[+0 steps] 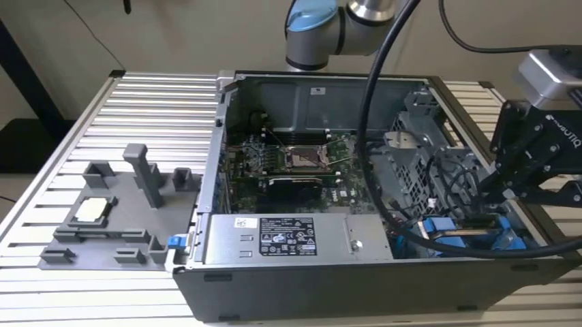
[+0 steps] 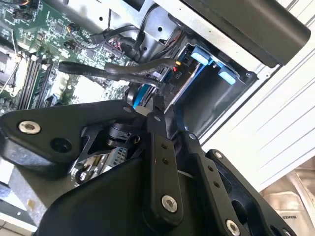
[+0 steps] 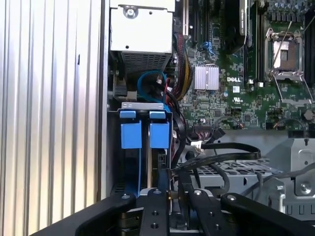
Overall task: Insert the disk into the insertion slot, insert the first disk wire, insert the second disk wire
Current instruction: 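Insert the second disk wire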
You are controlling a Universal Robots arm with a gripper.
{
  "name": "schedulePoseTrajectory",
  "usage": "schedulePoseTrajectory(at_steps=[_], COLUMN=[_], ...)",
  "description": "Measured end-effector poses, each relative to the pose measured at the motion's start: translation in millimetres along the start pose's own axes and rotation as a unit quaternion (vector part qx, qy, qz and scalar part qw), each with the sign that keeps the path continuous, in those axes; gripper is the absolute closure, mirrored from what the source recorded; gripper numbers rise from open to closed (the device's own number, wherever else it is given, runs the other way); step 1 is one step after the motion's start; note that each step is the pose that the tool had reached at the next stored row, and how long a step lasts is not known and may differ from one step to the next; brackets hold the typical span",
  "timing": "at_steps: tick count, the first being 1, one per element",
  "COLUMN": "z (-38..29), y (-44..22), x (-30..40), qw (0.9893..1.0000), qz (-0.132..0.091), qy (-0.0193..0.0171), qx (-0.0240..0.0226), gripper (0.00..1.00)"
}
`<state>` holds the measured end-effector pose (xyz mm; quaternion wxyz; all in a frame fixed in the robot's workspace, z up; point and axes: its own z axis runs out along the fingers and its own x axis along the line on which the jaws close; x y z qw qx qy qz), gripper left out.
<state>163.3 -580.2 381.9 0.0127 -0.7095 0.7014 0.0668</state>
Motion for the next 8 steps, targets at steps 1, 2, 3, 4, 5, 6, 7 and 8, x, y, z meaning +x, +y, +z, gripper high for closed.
schedulePoseTrajectory(at_steps=[1, 2, 3, 4, 5, 6, 7, 8], z=[-1.3, -1.4, -1.4, -1.4, -1.4, -1.4, -1.5, -1.5], y=[0.1, 0.1, 0.1, 0.1, 0.1, 0.1, 0.1, 0.1], x=[-0.1, -0.1, -0.1, -0.2, -0.1, -0.2, -0.2, -0.2], qw=[1.0, 1.0, 1.0, 1.0, 1.0, 1.0, 1.0, 1.0], qz=[0.0, 0.0, 0.0, 0.0, 0.0, 0.0, 0.0, 0.0], qy=[0.0001, 0.0001, 0.0001, 0.0001, 0.0001, 0.0001, 0.0002, 0.0002], qx=[0.0, 0.0, 0.0, 0.0, 0.0, 0.0, 0.0, 0.0], gripper=[0.76, 0.76, 0.76, 0.76, 0.76, 0.76, 0.76, 0.76])
